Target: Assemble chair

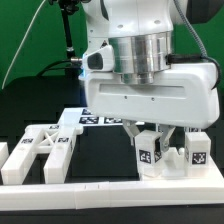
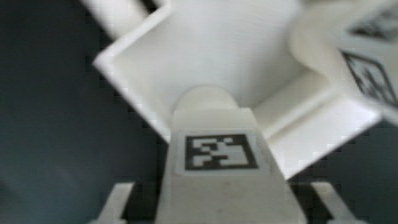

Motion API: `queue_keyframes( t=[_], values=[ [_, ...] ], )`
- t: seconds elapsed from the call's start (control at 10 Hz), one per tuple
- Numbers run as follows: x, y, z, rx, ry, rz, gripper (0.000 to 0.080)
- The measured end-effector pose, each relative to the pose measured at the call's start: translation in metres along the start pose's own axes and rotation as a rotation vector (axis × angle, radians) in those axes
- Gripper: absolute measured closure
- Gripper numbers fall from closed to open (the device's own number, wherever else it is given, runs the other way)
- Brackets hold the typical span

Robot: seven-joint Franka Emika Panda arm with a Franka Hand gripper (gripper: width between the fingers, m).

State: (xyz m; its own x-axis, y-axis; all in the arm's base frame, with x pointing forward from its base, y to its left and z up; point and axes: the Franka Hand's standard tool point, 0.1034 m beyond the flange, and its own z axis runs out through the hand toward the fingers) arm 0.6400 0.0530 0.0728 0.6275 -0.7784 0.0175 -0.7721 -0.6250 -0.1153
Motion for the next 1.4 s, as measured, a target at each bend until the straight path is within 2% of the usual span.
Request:
queue_keyframes(
  t=[0.1, 0.2, 0.4, 0.5, 0.6, 0.7, 0.8, 0.9, 1.0, 1.3, 1.4],
  values=[
    [-0.0028, -0.004, -0.0022, -0.018, -0.017, 0.208, 0.0515],
    [-0.0009, -0.0063, -0.0015, -0.003, -0.038, 0.417, 0.0514],
    [0.0013, -0.0056, 0.002, 0.017, -0.059, 0.636, 0.0514],
    [0.001, -0.0055, 0.0023, 0.017, -0.059, 0.634, 0.0442],
    [0.0008, -0.0052, 0.0026, 0.017, -0.057, 0.576, 0.0442],
    [-0.0013, -0.0038, 0.0049, 0.007, -0.047, 0.448, 0.0252],
    [-0.0002, -0.0031, 0.0054, 0.008, -0.041, 0.252, 0.0252],
    [0.0013, -0.0045, 0.0037, 0.009, -0.034, 0.024, 0.0172],
    [-0.0017, -0.006, 0.0027, 0.01, -0.039, -0.145, 0.0172],
    [-0.0023, -0.0045, 0.0035, 0.011, -0.043, -0.354, 0.0151],
    [-0.0008, -0.004, 0.0044, 0.001, -0.032, -0.481, 0.0151]
  ],
)
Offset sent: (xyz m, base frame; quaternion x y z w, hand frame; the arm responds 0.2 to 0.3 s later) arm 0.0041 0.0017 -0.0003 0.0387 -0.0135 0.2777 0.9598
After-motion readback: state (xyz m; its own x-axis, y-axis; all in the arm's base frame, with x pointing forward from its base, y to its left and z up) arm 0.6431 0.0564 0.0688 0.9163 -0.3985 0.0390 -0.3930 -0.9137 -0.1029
